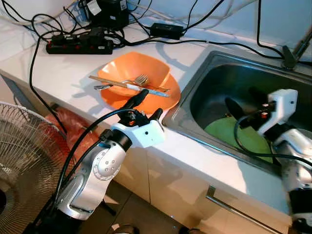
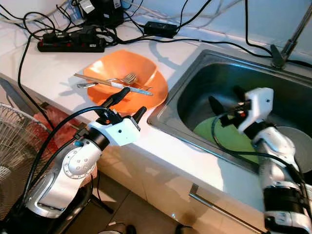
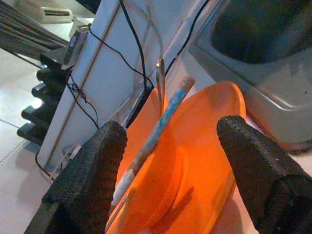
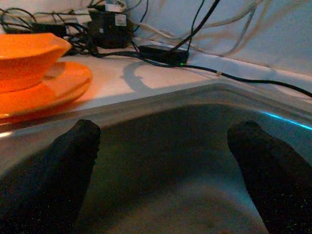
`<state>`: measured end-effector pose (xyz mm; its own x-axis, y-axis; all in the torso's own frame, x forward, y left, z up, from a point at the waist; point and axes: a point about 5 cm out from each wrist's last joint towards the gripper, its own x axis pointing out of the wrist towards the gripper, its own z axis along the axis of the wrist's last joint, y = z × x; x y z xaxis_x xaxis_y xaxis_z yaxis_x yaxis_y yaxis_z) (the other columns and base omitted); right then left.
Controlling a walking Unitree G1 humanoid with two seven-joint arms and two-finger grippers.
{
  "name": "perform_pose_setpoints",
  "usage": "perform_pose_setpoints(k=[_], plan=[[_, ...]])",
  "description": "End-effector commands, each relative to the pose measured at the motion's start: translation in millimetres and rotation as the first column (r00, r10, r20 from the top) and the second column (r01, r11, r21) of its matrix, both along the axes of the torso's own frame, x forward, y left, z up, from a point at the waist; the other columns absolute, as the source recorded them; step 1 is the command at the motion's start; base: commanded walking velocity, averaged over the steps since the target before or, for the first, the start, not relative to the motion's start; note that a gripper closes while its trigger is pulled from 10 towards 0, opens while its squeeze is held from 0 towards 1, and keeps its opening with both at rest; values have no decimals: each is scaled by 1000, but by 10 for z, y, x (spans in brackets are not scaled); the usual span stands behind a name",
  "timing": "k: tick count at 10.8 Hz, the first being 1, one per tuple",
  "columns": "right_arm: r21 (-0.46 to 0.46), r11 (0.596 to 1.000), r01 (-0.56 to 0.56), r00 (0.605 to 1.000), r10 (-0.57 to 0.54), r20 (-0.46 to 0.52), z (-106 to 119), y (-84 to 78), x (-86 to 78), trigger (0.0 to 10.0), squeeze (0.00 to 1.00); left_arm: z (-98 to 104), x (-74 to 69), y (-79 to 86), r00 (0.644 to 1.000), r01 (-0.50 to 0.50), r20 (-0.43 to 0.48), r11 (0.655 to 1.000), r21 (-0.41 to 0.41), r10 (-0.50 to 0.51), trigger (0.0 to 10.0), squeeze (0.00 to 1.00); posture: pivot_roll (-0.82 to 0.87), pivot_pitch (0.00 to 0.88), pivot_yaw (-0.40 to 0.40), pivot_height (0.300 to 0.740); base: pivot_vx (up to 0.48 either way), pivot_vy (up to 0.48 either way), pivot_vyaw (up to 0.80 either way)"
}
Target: Kitchen organization
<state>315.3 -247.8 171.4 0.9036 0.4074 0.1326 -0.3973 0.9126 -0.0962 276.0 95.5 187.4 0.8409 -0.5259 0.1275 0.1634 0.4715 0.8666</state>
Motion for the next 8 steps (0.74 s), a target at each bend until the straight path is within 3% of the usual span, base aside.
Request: perform_pose_setpoints(k=[1, 4, 8], plan=[[21, 998, -54, 999, 54, 3, 24, 30, -56, 10000, 0, 5, 19, -11, 1000, 3, 9, 1000, 7, -3, 10000, 0, 67, 86, 27, 740, 0, 0, 0], [34, 967, -251, 967, 252, -40, -66, 232, -233, 10000, 0, 15, 43, 6, 1000, 1, 15, 1000, 10, -1, 10000, 0, 62, 109, 28, 740, 0, 0, 0], [53, 934, -352, 933, 355, -59, -102, 355, -326, 10000, 0, 17, 83, 47, 1000, 1, 26, 999, 49, -2, 10000, 0, 74, 120, 25, 740, 0, 0, 0]])
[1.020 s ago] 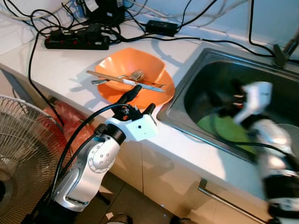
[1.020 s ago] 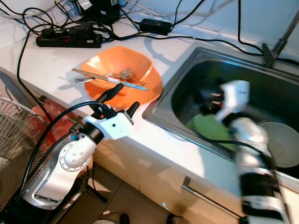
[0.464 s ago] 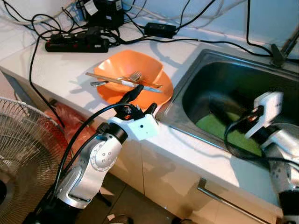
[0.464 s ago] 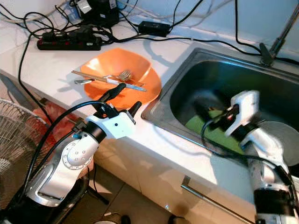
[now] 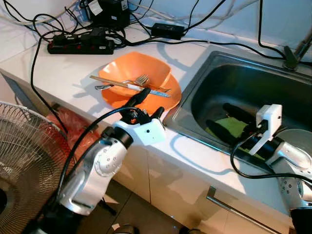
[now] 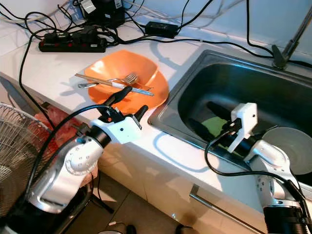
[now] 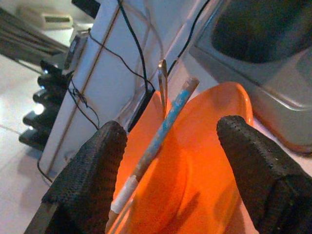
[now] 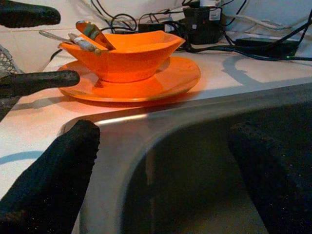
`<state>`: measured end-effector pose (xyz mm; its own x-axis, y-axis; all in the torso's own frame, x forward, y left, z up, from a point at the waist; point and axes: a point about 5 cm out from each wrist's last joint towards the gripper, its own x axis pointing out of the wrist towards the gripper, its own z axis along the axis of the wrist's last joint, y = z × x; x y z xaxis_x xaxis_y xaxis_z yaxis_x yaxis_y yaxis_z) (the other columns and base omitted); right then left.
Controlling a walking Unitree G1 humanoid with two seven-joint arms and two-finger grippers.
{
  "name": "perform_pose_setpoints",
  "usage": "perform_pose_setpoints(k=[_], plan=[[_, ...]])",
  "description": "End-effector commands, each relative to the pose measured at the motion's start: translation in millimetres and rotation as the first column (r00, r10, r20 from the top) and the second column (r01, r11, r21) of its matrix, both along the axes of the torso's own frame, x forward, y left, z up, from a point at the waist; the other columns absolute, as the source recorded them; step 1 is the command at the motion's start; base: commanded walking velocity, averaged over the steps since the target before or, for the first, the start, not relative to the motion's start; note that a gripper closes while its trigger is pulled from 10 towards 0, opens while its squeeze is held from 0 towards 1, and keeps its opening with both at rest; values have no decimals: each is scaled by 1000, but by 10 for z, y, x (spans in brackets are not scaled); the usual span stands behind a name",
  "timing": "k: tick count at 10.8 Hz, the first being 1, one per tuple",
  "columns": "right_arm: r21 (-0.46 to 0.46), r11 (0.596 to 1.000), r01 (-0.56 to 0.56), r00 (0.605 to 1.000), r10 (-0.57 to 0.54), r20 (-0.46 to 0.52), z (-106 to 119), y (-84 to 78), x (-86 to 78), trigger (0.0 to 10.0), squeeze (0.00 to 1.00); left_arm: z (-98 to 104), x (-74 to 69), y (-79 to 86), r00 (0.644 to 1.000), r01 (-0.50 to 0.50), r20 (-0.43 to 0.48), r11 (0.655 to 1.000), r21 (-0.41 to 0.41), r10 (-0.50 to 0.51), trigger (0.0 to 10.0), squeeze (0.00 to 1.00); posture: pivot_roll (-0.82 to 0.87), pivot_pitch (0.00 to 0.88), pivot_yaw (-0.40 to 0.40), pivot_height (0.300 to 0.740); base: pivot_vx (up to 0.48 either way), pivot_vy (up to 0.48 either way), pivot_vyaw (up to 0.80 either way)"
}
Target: Kitchen organization
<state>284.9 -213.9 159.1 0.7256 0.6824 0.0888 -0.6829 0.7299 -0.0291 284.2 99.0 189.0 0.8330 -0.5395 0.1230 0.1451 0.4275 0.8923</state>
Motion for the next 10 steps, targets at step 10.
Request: perform_pose_setpoints(k=[10], plan=[[35, 997, -66, 998, 66, 0, -1, 184, -53, 10000, 0, 21, 289, -6, 997, -38, 72, 992, 120, 30, 10000, 0, 62, 122, 30, 740, 0, 0, 0]])
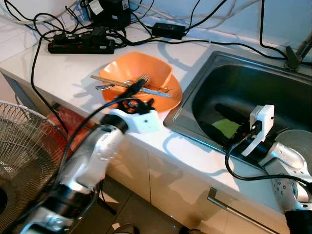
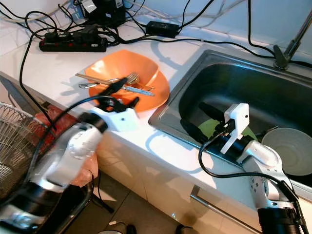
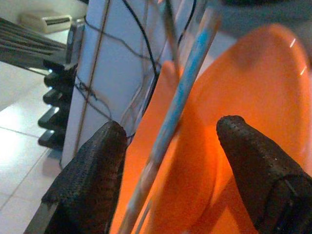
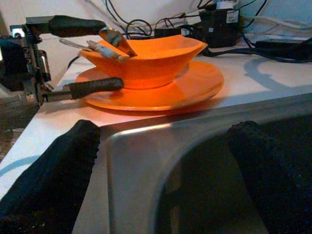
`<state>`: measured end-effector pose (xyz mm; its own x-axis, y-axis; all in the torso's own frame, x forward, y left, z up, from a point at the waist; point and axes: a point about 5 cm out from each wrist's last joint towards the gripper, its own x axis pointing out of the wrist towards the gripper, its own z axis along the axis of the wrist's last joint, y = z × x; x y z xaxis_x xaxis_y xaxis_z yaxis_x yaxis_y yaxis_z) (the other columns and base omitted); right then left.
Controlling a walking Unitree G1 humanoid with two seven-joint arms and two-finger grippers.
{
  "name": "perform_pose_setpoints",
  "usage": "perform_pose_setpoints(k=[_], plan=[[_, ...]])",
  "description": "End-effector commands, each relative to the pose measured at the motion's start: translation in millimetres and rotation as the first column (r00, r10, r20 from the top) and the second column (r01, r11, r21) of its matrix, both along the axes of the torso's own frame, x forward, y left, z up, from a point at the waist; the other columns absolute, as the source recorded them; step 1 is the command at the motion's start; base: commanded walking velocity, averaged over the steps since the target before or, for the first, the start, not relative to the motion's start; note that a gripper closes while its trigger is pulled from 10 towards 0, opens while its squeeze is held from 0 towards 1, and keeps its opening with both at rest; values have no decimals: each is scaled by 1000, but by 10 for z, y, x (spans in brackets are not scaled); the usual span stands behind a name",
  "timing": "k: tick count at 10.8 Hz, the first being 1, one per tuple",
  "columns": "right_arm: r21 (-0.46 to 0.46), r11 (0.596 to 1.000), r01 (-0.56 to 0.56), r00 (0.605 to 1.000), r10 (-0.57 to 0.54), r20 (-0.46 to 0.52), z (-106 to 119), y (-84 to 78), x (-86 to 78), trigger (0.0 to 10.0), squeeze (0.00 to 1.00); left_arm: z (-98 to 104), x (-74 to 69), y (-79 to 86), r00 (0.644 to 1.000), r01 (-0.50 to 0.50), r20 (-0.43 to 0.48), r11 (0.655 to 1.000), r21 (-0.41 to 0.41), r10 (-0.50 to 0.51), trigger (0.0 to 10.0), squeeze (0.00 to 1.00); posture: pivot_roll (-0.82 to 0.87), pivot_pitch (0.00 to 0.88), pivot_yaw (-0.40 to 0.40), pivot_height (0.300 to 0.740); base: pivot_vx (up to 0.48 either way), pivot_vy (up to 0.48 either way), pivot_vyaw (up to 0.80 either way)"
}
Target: Kitchen organization
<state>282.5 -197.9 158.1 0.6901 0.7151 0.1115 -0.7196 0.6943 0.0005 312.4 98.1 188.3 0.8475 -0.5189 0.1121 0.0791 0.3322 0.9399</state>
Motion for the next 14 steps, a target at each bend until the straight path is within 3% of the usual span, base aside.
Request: perform_pose_setpoints(k=[1, 5, 6, 8, 9, 10, 11, 14], plan=[[-1, 1000, -17, 1000, 17, 3, 6, 33, -34, 10000, 0, 38, 7, -65, 999, 30, 15, 999, -11, -30, 10000, 0, 58, 123, 32, 740, 0, 0, 0], [4, 1000, -16, 1000, 16, 5, 4, 51, -36, 10000, 0, 7, 6, -176, 997, 79, 15, 997, -16, -79, 10000, 0, 52, 119, 39, 740, 0, 0, 0], [4, 1000, -15, 1000, 15, 5, 2, 51, -36, 10000, 0, 15, 8, -179, 997, 80, 18, 997, -17, -79, 0, 0, 52, 119, 39, 740, 0, 0, 0], [2, 1000, -17, 1000, 17, 2, -5, 58, -32, 10000, 0, 31, 4, -190, 996, 83, 29, 996, -16, -82, 0, 0, 52, 119, 39, 740, 0, 0, 0], [-1, 1000, -19, 1000, 19, 1, -12, 68, -30, 10000, 0, 39, -12, -188, 996, 79, 34, 997, -16, -79, 2431, 0, 56, 110, 39, 740, 0, 0, 0], [-5, 1000, -20, 1000, 20, 0, -17, 70, -30, 10000, 0, 45, -30, -179, 997, 71, 38, 997, -20, -70, 9020, 0, 55, 108, 40, 740, 0, 0, 0], [-6, 1000, -19, 1000, 19, 0, -17, 67, -29, 10000, 0, 30, -70, -128, 999, 40, 34, 999, -17, -40, 10000, 0, 55, 107, 39, 740, 0, 0, 0], [-9, 1000, -21, 1000, 21, -6, -22, 56, -24, 10000, 0, -7, -123, 16, 999, -44, 26, 999, -11, 44, 10000, 0, 70, 119, 30, 740, 0, 0, 0]])
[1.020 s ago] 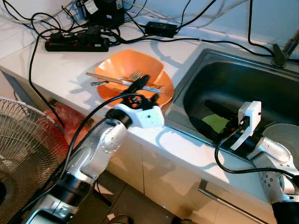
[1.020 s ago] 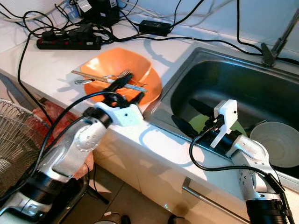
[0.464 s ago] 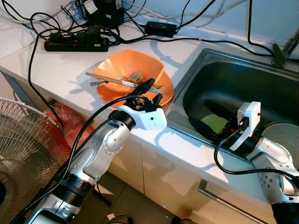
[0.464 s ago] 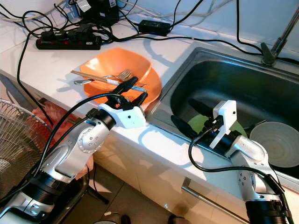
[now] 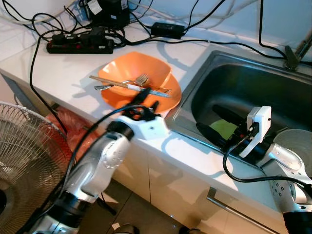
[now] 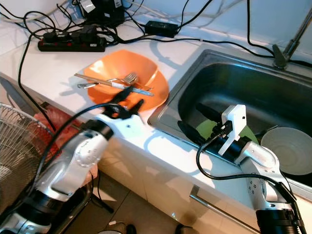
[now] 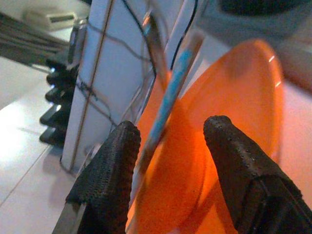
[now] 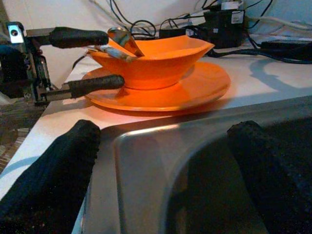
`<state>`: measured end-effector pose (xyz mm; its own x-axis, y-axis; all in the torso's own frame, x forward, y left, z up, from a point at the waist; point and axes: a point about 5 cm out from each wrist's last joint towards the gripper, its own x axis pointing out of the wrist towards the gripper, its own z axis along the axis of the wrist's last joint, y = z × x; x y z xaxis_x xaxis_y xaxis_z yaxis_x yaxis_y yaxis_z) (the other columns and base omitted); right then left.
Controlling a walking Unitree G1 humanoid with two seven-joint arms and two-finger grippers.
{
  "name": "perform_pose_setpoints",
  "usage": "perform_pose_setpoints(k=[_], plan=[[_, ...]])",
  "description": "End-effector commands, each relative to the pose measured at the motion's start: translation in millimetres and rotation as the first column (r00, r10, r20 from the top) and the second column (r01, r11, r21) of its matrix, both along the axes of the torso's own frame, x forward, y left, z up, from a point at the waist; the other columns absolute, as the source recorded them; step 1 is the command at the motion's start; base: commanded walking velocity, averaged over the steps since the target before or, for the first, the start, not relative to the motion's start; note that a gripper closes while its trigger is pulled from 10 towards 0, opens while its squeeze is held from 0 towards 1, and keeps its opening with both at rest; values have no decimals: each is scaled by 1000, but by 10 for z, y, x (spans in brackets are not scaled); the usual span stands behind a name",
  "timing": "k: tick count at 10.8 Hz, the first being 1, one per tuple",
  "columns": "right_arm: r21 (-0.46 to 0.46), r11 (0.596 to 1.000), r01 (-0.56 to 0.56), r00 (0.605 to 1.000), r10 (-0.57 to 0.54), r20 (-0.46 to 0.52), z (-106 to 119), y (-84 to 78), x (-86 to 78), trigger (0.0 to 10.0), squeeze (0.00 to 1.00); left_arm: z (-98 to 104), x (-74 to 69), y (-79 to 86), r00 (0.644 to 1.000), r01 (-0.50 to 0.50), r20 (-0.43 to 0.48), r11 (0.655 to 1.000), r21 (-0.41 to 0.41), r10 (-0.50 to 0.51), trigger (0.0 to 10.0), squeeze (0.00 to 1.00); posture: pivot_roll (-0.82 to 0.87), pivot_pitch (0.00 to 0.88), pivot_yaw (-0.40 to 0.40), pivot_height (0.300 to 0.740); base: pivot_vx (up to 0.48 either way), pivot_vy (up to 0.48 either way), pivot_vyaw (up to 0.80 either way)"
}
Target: Kitchen organization
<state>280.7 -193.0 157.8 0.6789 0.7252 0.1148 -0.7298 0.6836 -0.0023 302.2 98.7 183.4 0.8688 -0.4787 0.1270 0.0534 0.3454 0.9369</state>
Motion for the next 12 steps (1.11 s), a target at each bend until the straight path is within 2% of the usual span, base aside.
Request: perform_pose_setpoints(k=[1, 9, 10, 11, 12], plan=[[-9, 1000, -10, 1000, 10, -12, -24, 19, 4, 10000, 0, 34, -17, 31, 1000, -13, 9, 1000, 8, 13, 10000, 0, 73, 119, 29, 740, 0, 0, 0], [-7, 1000, -2, 1000, 2, -13, -32, 31, -13, 10000, 0, 53, 34, -112, 1000, 29, 12, 1000, -8, -29, 10000, 0, 54, 122, 35, 740, 0, 0, 0], [-7, 1000, -1, 1000, 1, -15, -37, 28, -15, 10000, 0, 44, 33, -114, 1000, 30, 8, 1000, -8, -30, 4510, 0, 54, 122, 35, 740, 0, 0, 0], [-7, 1000, 0, 1000, 0, -15, -37, 33, -13, 10000, 0, 39, 33, -115, 999, 33, 5, 999, -9, -33, 0, 0, 54, 123, 35, 740, 0, 0, 0], [-6, 1000, 0, 1000, 0, -14, -37, 34, -11, 10000, 0, 38, 35, -116, 999, 34, 4, 999, -8, -34, 0, 0, 54, 123, 35, 740, 0, 0, 0]])
